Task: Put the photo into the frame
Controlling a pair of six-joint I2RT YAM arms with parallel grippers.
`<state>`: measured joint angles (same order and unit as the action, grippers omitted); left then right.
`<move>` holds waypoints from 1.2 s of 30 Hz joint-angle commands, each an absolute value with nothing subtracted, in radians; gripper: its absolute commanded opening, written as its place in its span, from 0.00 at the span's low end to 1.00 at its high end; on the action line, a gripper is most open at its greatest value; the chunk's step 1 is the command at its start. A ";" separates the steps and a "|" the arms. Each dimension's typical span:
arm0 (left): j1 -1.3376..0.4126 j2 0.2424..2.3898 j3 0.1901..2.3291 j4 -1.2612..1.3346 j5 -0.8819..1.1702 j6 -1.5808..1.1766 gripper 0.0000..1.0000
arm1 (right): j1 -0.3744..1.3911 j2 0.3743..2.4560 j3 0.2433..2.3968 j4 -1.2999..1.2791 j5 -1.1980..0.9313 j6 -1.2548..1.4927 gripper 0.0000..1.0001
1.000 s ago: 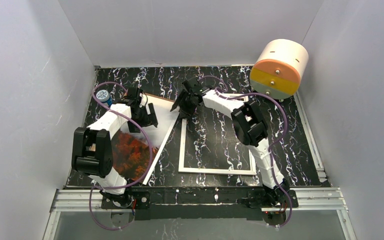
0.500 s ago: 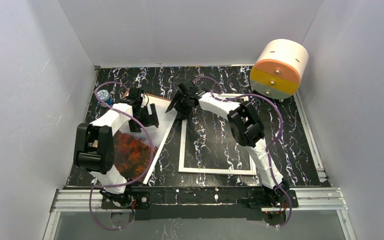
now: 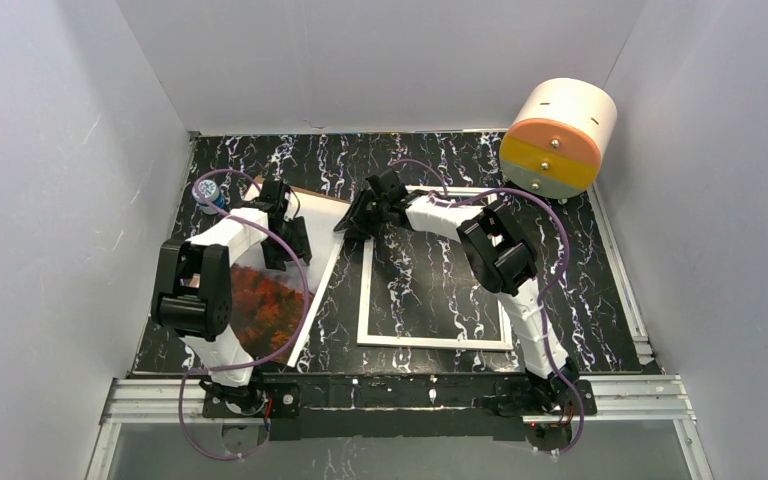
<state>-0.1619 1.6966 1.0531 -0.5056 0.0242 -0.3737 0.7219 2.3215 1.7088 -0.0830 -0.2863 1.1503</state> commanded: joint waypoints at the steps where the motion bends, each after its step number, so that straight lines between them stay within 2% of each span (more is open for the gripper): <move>1: -0.161 1.700 1.044 -0.539 -0.045 -0.369 0.56 | 0.725 2.275 1.717 -0.072 -0.305 1.150 0.39; 4: -0.161 1.708 1.045 -0.542 -0.061 -0.370 0.54 | 0.723 2.284 1.741 -0.123 -0.308 1.143 0.38; 7: -0.161 1.710 1.047 -0.540 -0.058 -0.368 0.53 | 0.721 2.280 1.716 -0.061 -0.329 1.145 0.39; 12: -0.161 1.704 1.054 -0.539 -0.052 -0.368 0.52 | 0.719 2.270 1.723 -0.009 -0.363 1.117 0.32; 19: -0.161 1.705 1.051 -0.524 -0.026 -0.376 0.51 | 0.719 2.276 1.682 0.185 -0.459 1.106 0.27; 27: -0.161 1.679 1.067 -0.523 -0.049 -0.377 0.51 | 0.719 2.336 1.693 0.247 -0.505 1.075 0.39; 34: -0.161 1.584 1.110 -0.527 -0.030 -0.373 0.68 | 0.718 2.374 1.726 0.213 -0.481 1.005 0.36; 36: -0.161 1.557 1.122 -0.529 -0.017 -0.370 0.71 | 0.718 2.376 1.725 0.230 -0.493 0.985 0.38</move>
<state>-0.1619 1.6585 1.0679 -0.5106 -0.0353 -0.3775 0.7174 2.3600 1.6871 0.1890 -0.4744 1.0515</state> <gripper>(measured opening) 0.683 0.361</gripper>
